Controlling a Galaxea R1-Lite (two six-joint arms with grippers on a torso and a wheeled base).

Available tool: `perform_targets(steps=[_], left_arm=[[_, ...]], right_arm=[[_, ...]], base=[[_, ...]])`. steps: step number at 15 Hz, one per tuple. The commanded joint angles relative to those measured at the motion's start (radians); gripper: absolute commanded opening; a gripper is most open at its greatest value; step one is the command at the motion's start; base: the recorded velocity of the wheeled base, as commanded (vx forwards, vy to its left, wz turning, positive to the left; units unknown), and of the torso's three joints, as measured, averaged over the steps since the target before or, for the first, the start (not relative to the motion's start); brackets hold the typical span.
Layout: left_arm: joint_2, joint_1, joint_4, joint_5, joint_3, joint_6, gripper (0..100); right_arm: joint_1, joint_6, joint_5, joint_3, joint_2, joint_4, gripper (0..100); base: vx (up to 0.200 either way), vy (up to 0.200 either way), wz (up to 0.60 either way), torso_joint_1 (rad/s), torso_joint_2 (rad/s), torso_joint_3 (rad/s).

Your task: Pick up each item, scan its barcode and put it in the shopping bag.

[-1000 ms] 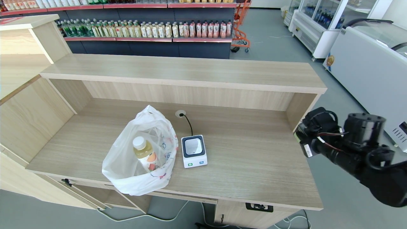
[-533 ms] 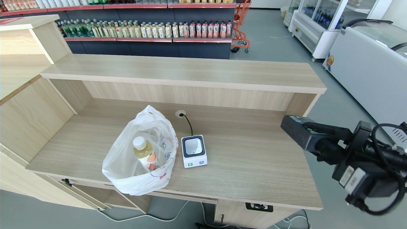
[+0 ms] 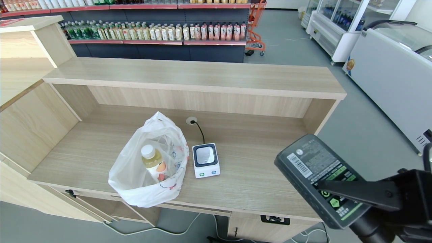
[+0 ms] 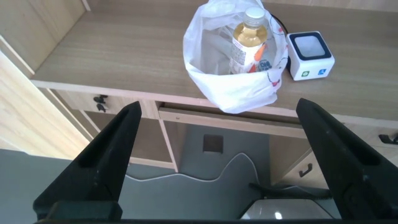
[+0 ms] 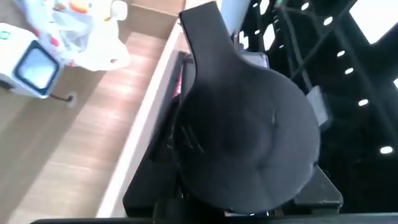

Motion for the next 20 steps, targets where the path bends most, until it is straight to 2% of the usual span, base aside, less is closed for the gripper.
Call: perform_targets(steps=[1, 5, 7, 10, 13, 20], left_arm=[[0.000, 0.000, 0.000, 0.000, 0.000, 0.000, 100], [0.000, 0.000, 0.000, 0.000, 0.000, 0.000, 100], [0.000, 0.000, 0.000, 0.000, 0.000, 0.000, 100], [0.000, 0.000, 0.000, 0.000, 0.000, 0.000, 100], [0.000, 0.000, 0.000, 0.000, 0.000, 0.000, 100], [0.000, 0.000, 0.000, 0.000, 0.000, 0.000, 100]], right_arm=[[0.031, -0.039, 0.042, -0.009, -0.085, -0.073, 0], [0.034, -0.057, 0.101, -0.019, -0.095, -0.244, 0], [0.075, -0.060, 0.102, -0.016, -0.098, -0.324, 0], [0.137, -0.134, 0.114, -0.005, -0.131, -0.315, 0], [0.124, -0.148, 0.125, -0.023, -0.156, -0.295, 0], [0.189, -0.183, 0.127, -0.011, -0.136, -0.214, 0]], base=[[0.000, 0.000, 0.00, 0.000, 0.00, 0.000], [0.000, 0.000, 0.00, 0.000, 0.00, 0.000], [0.000, 0.000, 0.00, 0.000, 0.00, 0.000], [0.000, 0.000, 0.00, 0.000, 0.00, 0.000], [0.000, 0.000, 0.00, 0.000, 0.00, 0.000], [0.000, 0.000, 0.00, 0.000, 0.00, 0.000]])
